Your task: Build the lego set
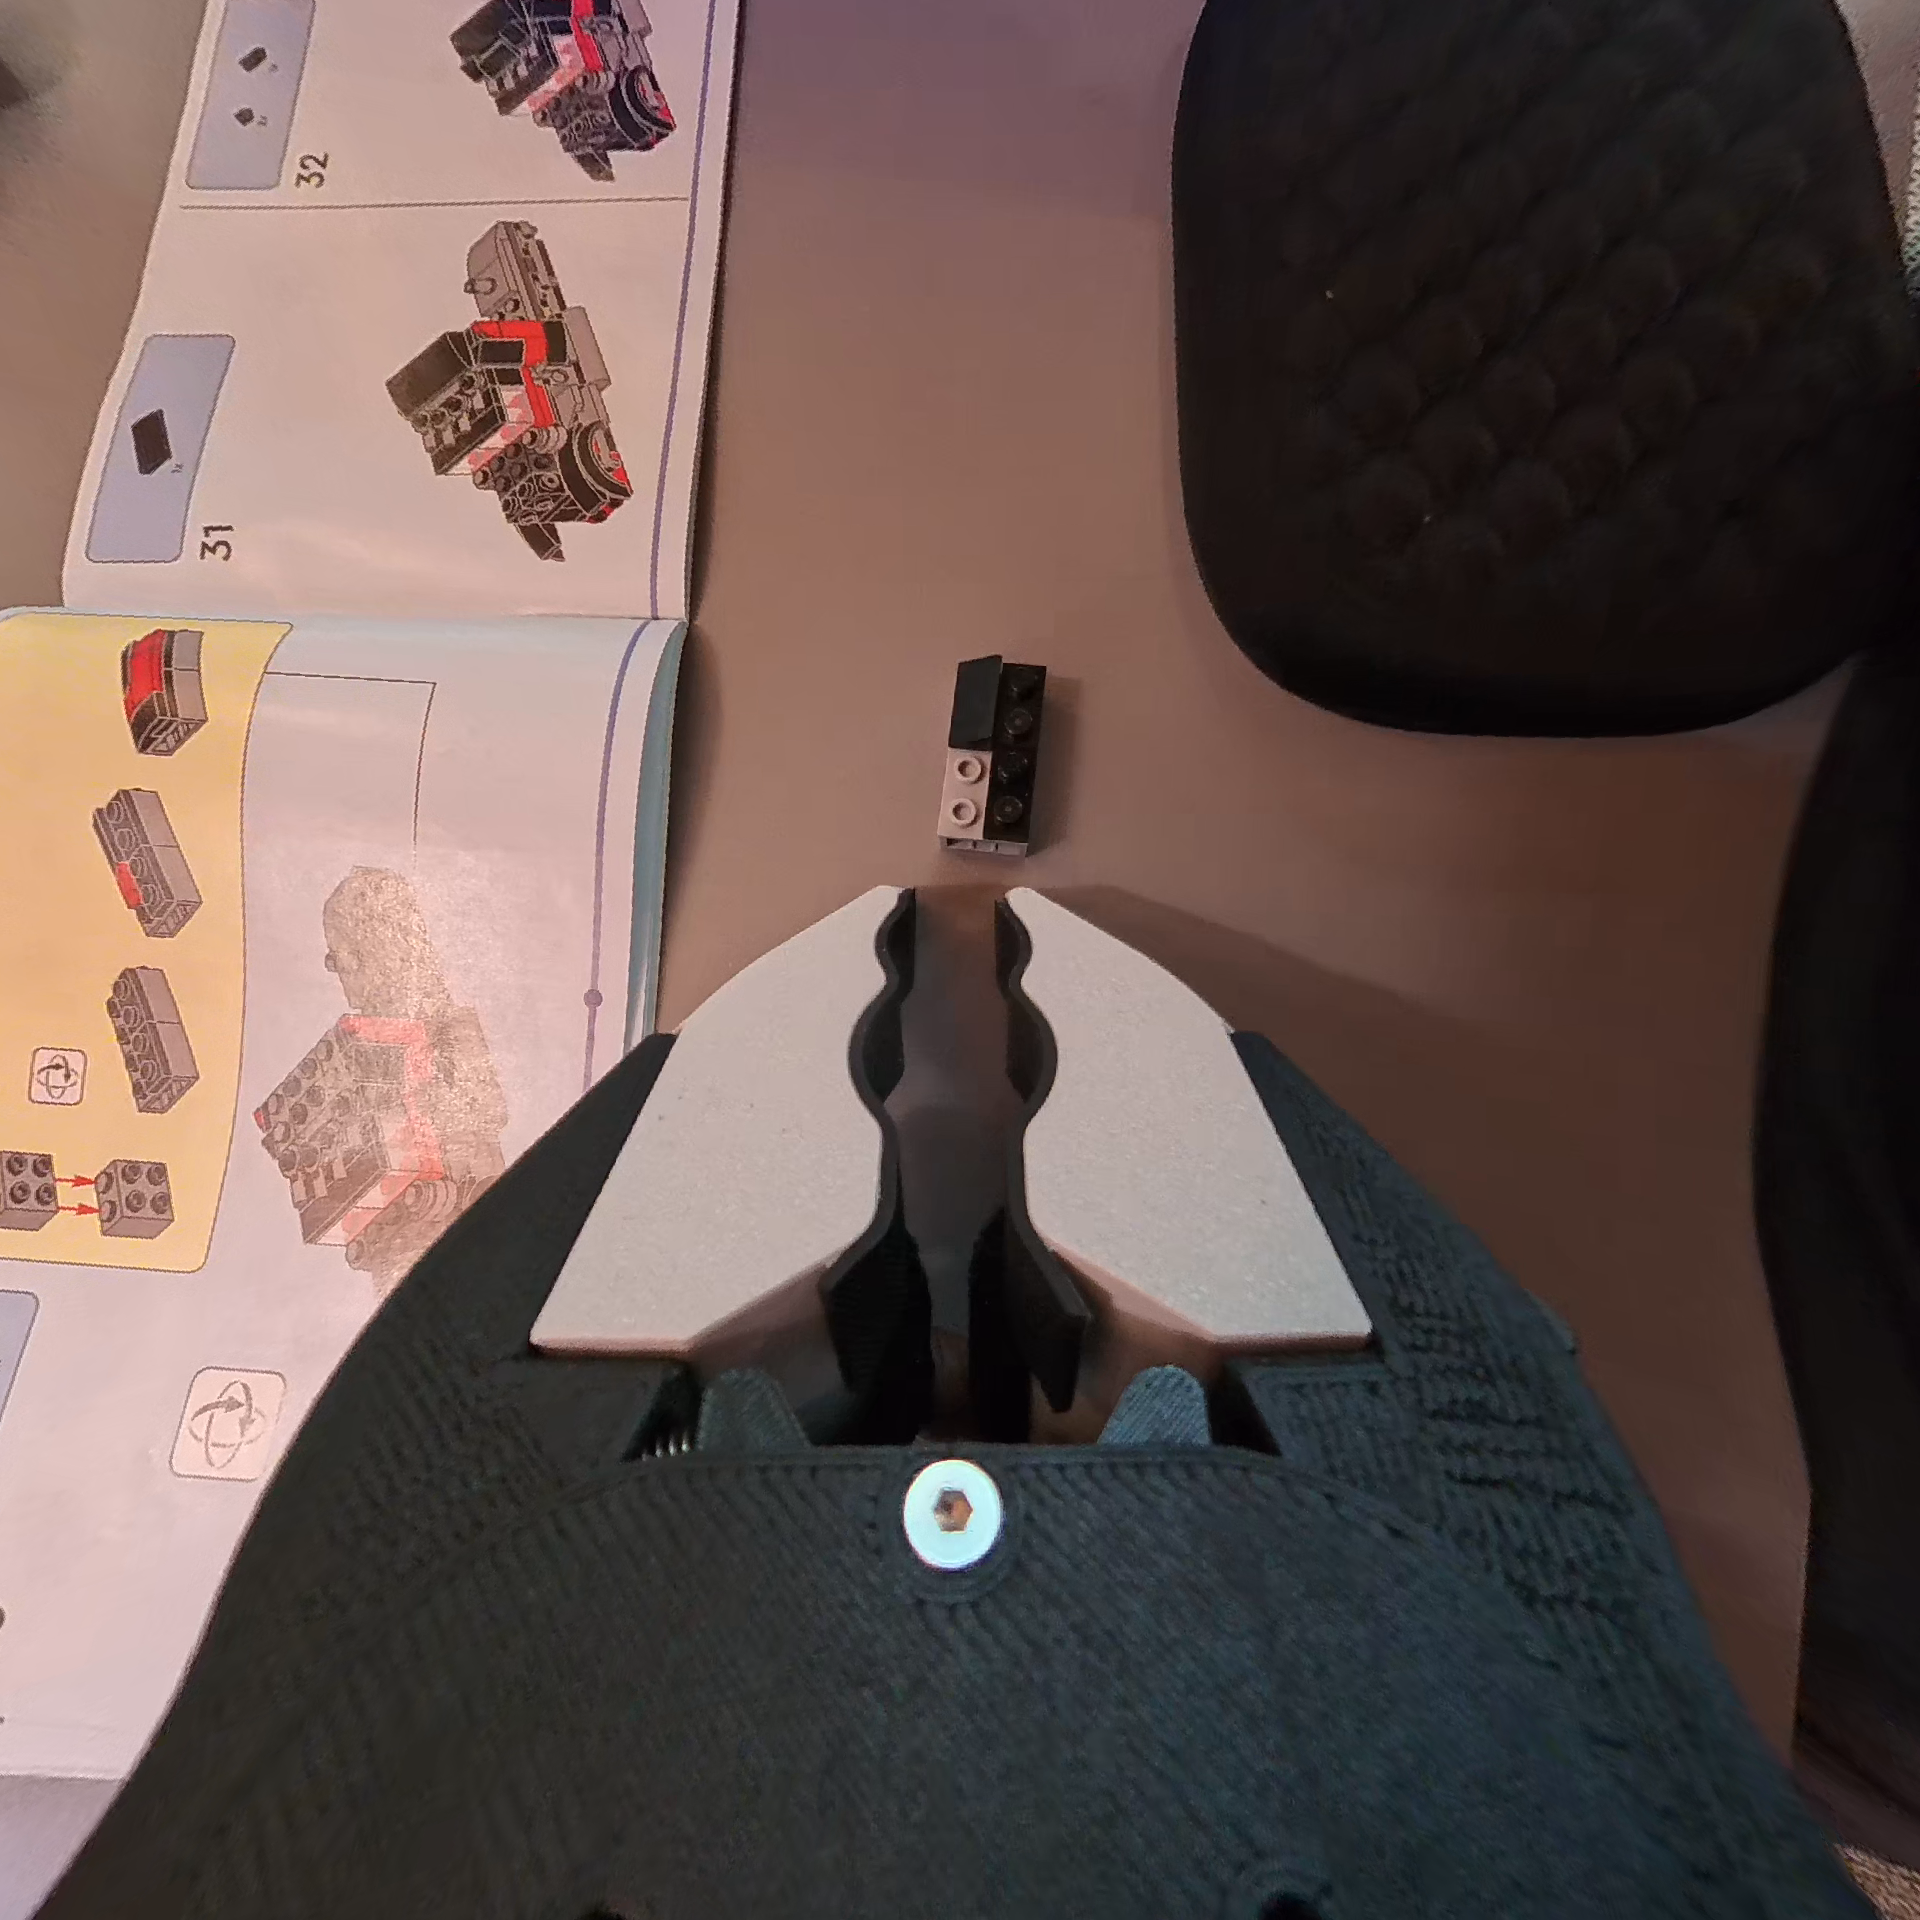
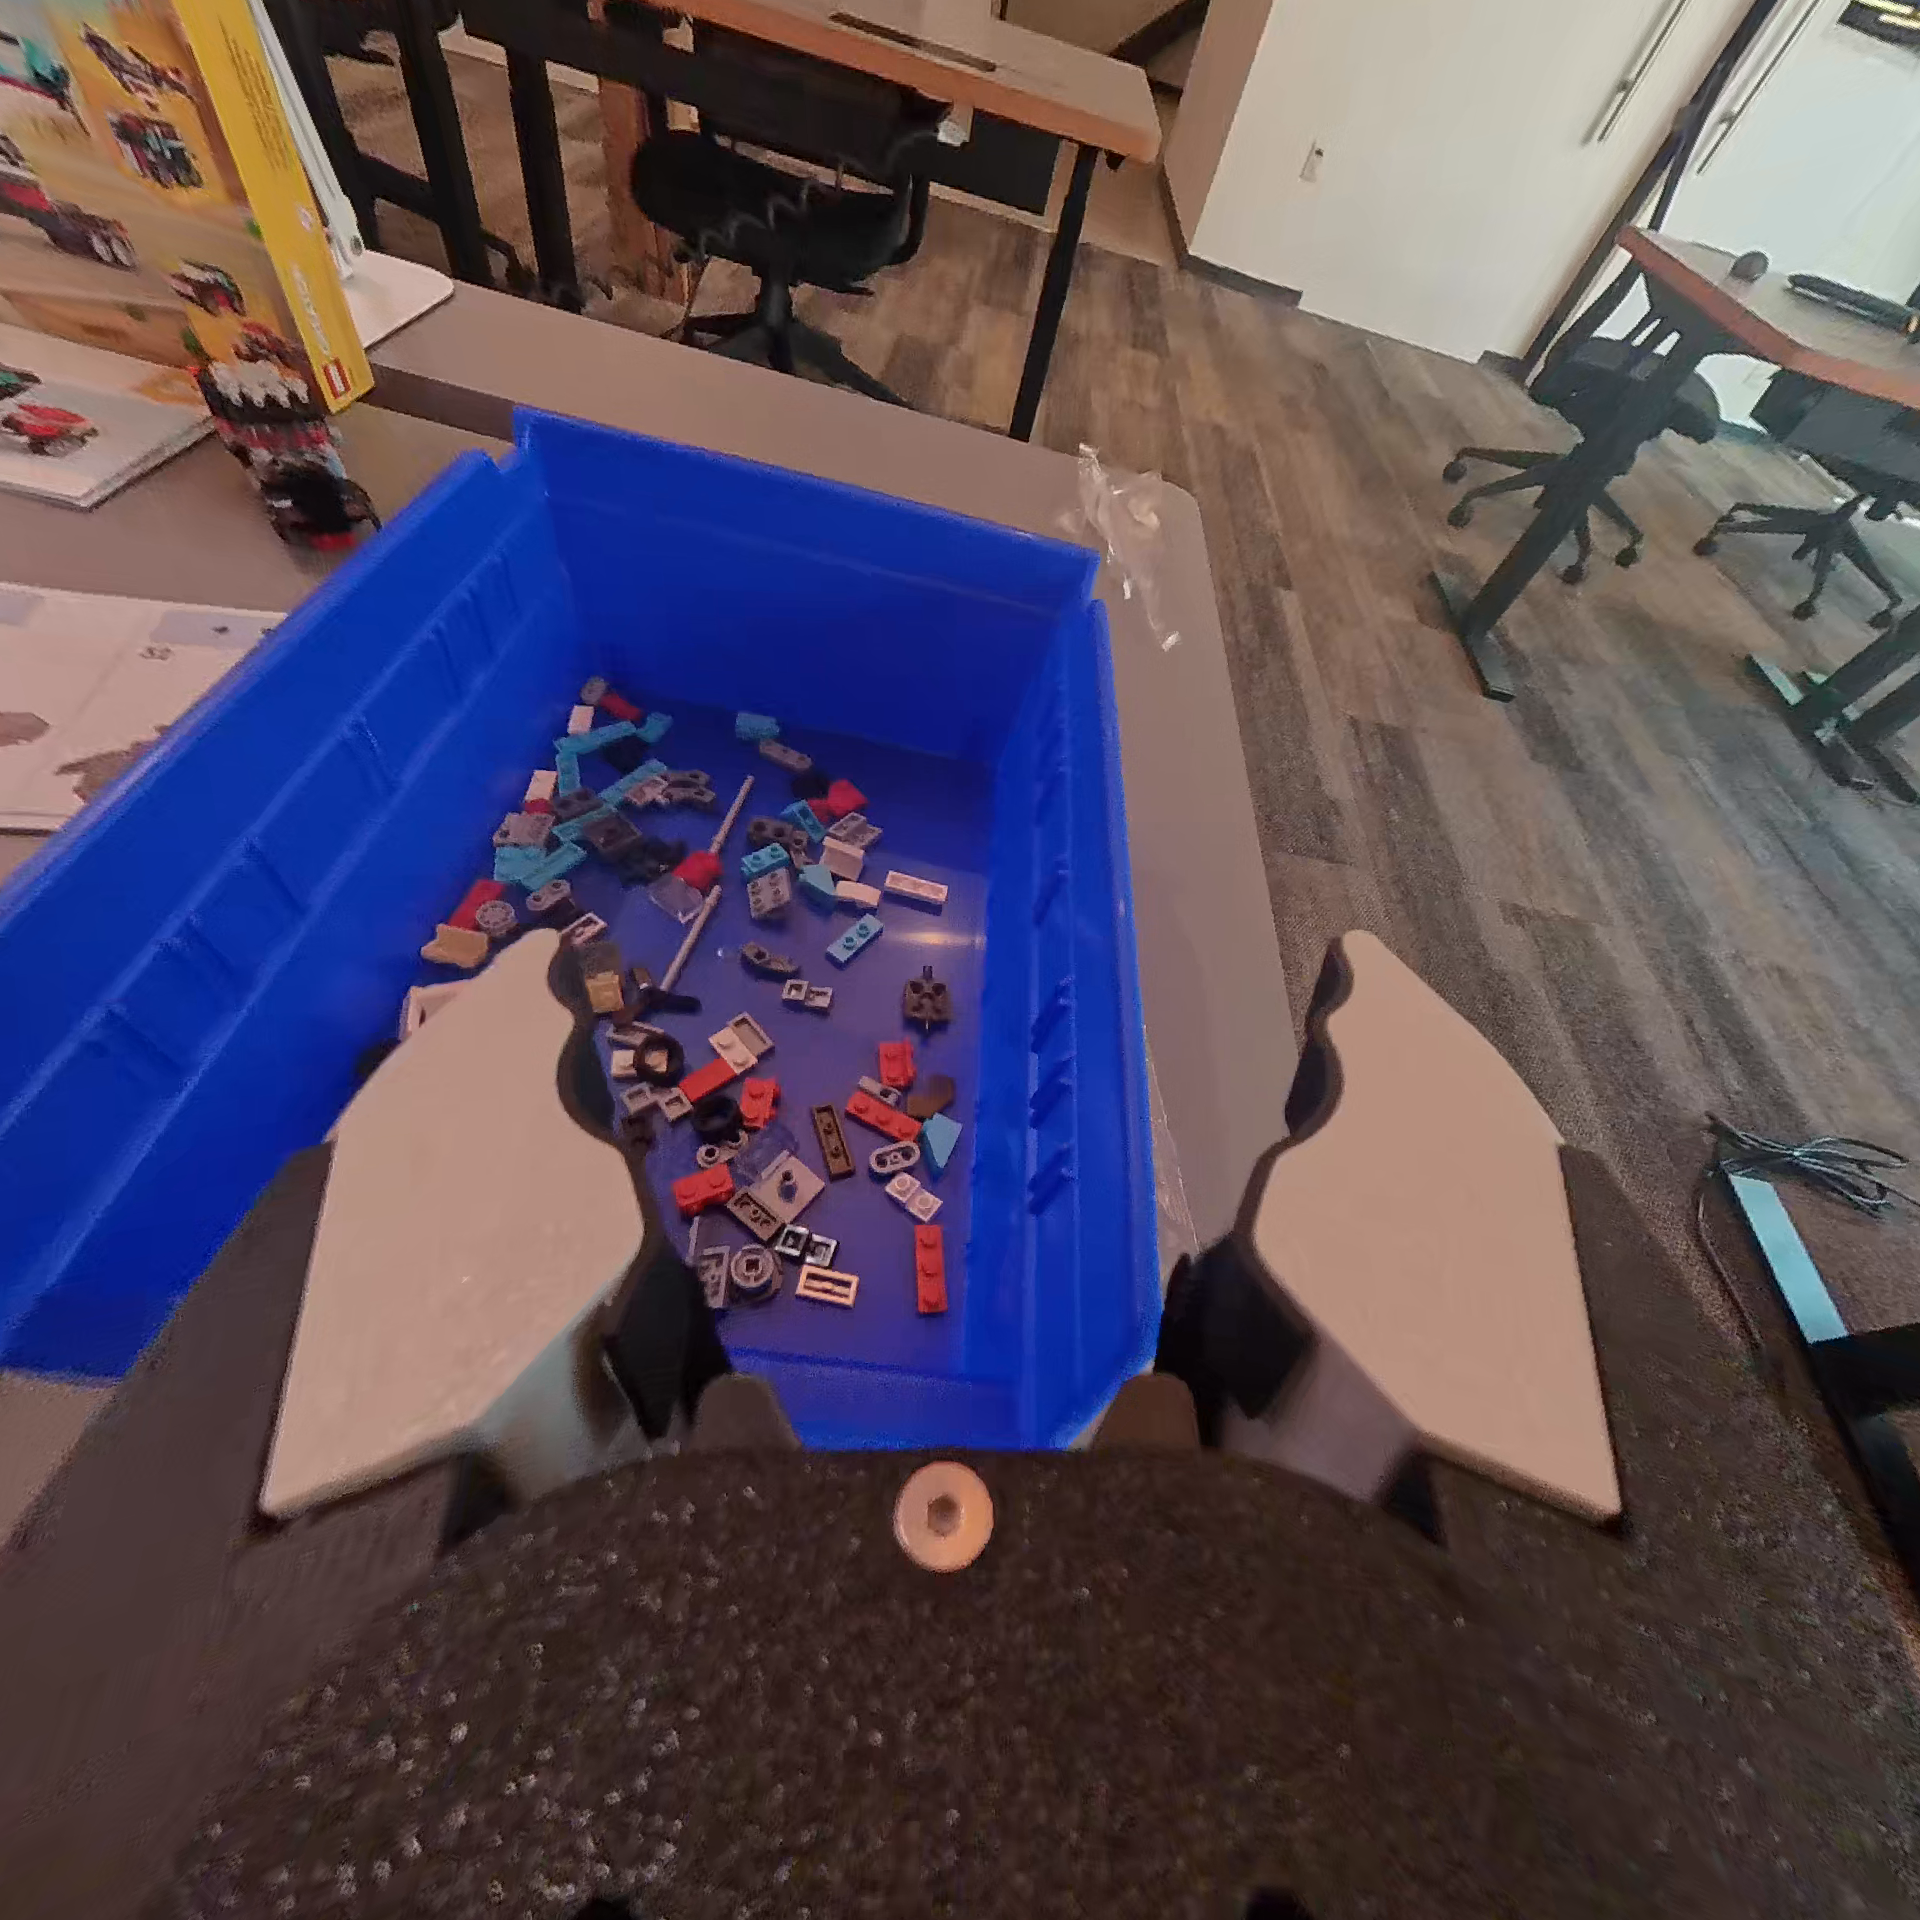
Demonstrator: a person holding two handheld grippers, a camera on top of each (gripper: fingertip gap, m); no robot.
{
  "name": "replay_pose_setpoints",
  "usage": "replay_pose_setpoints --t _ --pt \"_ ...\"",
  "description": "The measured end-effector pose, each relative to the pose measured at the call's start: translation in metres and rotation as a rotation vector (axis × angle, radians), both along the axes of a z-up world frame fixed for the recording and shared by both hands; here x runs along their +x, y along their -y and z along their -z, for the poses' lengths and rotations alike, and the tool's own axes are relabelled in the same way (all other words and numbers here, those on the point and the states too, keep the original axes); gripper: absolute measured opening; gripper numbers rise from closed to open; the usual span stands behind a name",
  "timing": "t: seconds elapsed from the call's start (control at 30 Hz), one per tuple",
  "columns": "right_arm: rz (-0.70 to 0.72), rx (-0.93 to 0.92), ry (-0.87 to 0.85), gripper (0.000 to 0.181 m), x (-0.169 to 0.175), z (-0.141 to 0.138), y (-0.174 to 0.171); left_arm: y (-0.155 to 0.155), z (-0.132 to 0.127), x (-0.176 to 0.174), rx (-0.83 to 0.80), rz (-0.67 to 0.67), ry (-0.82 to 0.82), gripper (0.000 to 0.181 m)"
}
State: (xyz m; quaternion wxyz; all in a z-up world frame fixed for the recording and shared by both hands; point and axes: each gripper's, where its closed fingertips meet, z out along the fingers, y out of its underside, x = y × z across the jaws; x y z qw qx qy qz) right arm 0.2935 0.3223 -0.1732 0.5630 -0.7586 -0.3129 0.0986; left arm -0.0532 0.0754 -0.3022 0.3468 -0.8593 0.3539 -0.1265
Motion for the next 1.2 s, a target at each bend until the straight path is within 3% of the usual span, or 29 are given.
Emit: replay_pose_setpoints --t 0.17,0.3,0.53,0.73,0.87,1.0,1.13,1.2 --pt "0.01 -0.007 0.011 0.127 0.006 0.005 0.006 0.0 0.0 0.0 -0.005 -0.002 0.001 0.015" --pt "0.003 0.104 0.022 0.118 0.004 -0.015 0.005 -0.001 0.0 -0.001 -0.005 -0.011 -0.001 0.018" --pt "-0.104 0.252 -0.04 0.12 -0.027 -0.05 0.021 -0.002 -0.001 -0.002 0.024 -0.017 -0.03 0.02" --pt "-0.409 0.329 -0.276 0.122 -0.084 -0.099 0.067 -0.001 -0.001 -0.001 0.013 -0.014 -0.022 0.024" --pt "-0.628 0.368 -0.381 0.107 -0.122 -0.125 0.104 -0.001 0.0 -0.001 -0.006 -0.016 -0.006 0.028" --pt "-0.789 0.362 -0.279 0.095 -0.162 -0.122 0.132 0.0 0.001 0.0 -0.034 -0.015 0.014 0.036" --pt "-0.96 0.318 -0.099 0.081 -0.202 -0.099 0.159 -0.001 0.001 -0.001 -0.032 -0.02 0.014 0.038" --pt "-1.03 0.313 -0.112 0.07 -0.224 -0.097 0.17 -0.001 0.0 -0.001 -0.025 -0.018 0.008 0.038"
